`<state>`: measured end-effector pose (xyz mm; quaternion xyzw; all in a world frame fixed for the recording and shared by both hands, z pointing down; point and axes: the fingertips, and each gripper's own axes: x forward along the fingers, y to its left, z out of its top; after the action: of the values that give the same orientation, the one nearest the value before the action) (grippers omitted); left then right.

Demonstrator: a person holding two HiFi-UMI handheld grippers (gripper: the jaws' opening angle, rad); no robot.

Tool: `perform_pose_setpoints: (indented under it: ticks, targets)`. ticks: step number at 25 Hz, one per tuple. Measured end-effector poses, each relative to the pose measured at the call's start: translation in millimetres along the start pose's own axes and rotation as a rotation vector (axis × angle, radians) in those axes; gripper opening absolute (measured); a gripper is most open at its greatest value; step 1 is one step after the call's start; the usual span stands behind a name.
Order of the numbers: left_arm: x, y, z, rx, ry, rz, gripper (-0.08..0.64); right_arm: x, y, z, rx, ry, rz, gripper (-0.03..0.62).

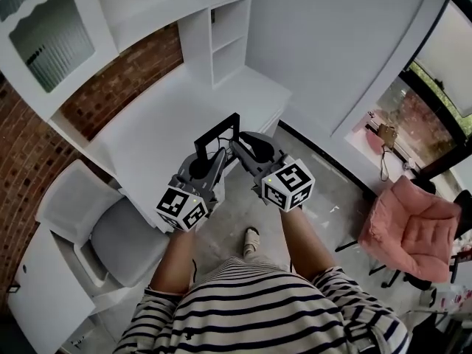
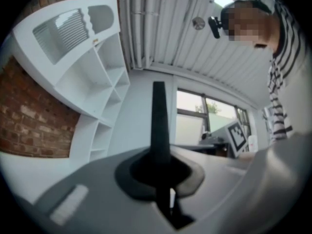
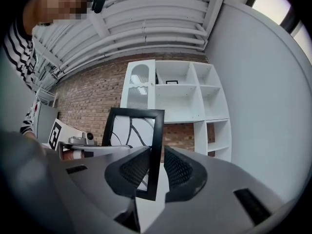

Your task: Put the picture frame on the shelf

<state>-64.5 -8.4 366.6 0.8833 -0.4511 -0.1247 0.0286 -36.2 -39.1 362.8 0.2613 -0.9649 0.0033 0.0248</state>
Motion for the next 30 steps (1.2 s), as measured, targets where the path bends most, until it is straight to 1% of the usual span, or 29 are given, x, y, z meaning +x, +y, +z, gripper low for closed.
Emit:
perform_pose_setpoints:
  ticks: [4,10,14,18,22,30]
  targets:
    - [36.0,13.5,1.1,0.003,-0.003,-0.001,0.015,11.2,-37.8,5.6,0.025,-0.009,0.011,0.061]
    - [80.0,28.4,1.6,-0.013,-0.023,-0.041,0.018,24.9,-82.4,13.7,0.044,-0.026,0.073,0.061]
    - [108.1,36.3,2.0,0.005,-0.027,-0.04,0.018,30.7,-110.6,17.3,0.049,-0.034,0.095,0.061]
    - [137.4,44.4,0.3,0.012,-0.037,-0.007,0.018,35.6,-139.8,21.7,0.042,-0.038,0.087,0.06]
    - [162.9,46.5,1.4,0.03,-0.036,0.006,0.017,35.3,-164.7,28.1,0.036,-0.044,0.084,0.06]
    - [201.6,54.7,4.4,0.052,-0.012,-0.003,0.017,38.2,-203.0,36.2,0.062,-0.071,0.038,0.06]
